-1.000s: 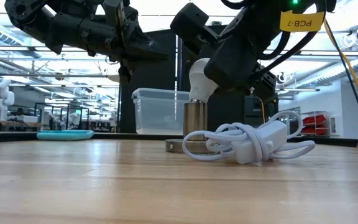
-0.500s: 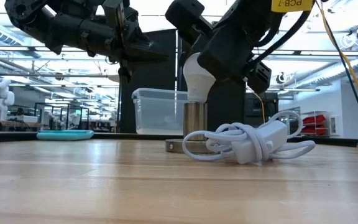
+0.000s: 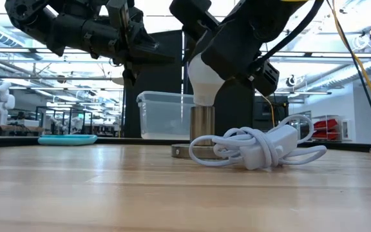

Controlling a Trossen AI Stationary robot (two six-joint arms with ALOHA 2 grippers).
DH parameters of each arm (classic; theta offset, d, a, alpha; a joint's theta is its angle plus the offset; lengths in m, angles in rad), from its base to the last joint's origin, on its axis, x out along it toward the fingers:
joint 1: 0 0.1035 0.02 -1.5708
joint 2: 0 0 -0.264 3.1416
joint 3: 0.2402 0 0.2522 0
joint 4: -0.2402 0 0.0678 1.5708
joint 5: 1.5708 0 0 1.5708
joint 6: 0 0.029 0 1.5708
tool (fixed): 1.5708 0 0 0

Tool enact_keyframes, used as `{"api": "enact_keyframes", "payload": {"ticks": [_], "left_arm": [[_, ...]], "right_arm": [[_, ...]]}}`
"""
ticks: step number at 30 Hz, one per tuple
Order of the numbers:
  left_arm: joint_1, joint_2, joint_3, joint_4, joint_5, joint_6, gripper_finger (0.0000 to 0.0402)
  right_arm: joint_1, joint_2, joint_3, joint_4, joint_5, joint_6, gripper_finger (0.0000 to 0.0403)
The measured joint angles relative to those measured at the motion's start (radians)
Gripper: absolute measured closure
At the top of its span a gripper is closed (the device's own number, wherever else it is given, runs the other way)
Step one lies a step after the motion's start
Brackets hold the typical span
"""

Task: Screw lightbulb
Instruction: Insert the light bulb into the lamp

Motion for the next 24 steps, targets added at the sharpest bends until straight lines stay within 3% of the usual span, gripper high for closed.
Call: {"api": "enact_keyframes", "payload": {"ticks": [8, 17, 20, 24], "left_arm": [[0.0, 0.0, 0.0, 0.0, 0.0, 0.0, 0.036], [0.0, 0.0, 0.0, 0.0, 0.0, 0.0, 0.036], [0.0, 0.0, 0.0, -0.001, 0.0, 0.0, 0.036], [0.0, 0.0, 0.0, -0.001, 0.002, 0.0, 0.036]], "right_arm": [[0.002, -0.023, 0.0, -0.002, 0.019, 0.049, 0.0106], [0.021, -0.055, 0.002, -0.078, 0.032, 0.267, 0.0106], [0.02, -0.055, 0.002, -0.137, 0.026, 0.397, 0.0106], [0.02, -0.076, 0.001, -0.239, 0.009, 0.698, 0.0106]]}}
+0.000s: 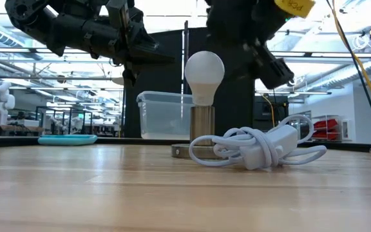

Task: Screw lightbulb
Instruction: Insert the light bulb into the lamp

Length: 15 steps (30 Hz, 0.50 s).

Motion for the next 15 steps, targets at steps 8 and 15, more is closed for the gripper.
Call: {"api": "enact_keyframes", "payload": {"ticks": [8, 15], "left_arm": [[-0.002, 0.0, 0.0, 0.0, 0.008, 0.022, 0.036], [-0.023, 0.0, 0.0, 0.001, 0.011, 0.093, 0.036]], "right_arm": [[0.019, -0.071, 0.0, -0.355, -0.1, 0.827, 0.0106], [0.073, -0.076, -0.105, -0.392, -0.261, 1.196, 0.012]]}}
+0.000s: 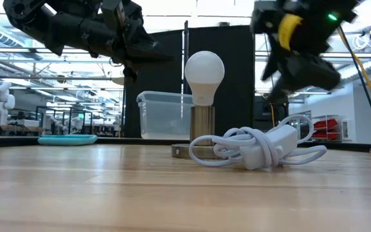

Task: Screw lightbulb
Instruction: Insert the light bulb into the lamp

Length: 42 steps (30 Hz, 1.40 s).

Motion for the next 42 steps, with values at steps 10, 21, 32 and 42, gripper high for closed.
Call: {"api": "enact_keyframes", "payload": {"ticks": [10, 21, 32, 42], "left_arm": [[-0.088, -0.044, 0.001, -0.013, -0.058, 0.092, 0.0388], [-0.17, 0.037, 0.047, -0.015, -0.222, 0.142, 0.04], [-0.128, 0.111, 0.049, 0.093, -0.388, 0.128, 0.0401], [-0.109, 0.149, 0.049, 0.09, -0.326, 0.097, 0.0401]], "right_arm": [[0.122, 0.0, -0.166, 0.219, 0.112, 0.288, 0.0361], [0.139, -0.081, -0.2, 0.409, 0.233, 0.212, 0.0402], [0.132, -0.228, -0.351, 1.05, -0.005, -0.171, 0.0403], [-0.002, -0.175, -0.353, 1.193, -0.141, -0.3, 0.0403]]}}
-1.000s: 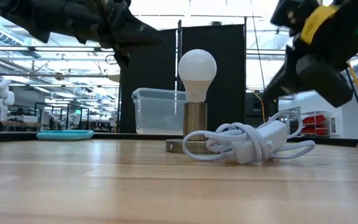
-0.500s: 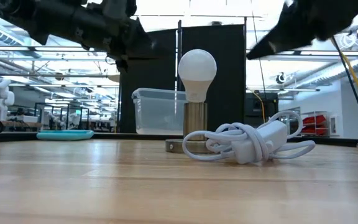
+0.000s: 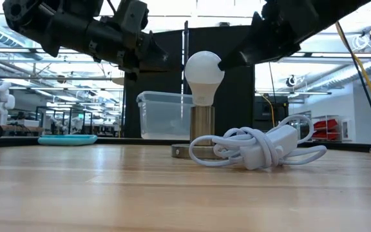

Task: Screw lightbulb
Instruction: Insert the light bulb into the lamp

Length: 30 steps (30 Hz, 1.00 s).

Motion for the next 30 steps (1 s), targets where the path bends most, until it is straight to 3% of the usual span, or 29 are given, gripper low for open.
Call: {"api": "enact_keyframes", "payload": {"ticks": [12, 30], "left_arm": [[0.011, 0.018, 0.0, 0.009, 0.039, 0.001, 0.0401], [0.05, 0.046, 0.0, 0.001, 0.064, -0.024, 0.0401]], "right_arm": [[-0.084, 0.003, 0.0, 0.033, -0.073, -0.064, 0.0403], [-0.128, 0.003, 0.0, 0.045, -0.07, -0.081, 0.0403]]}}
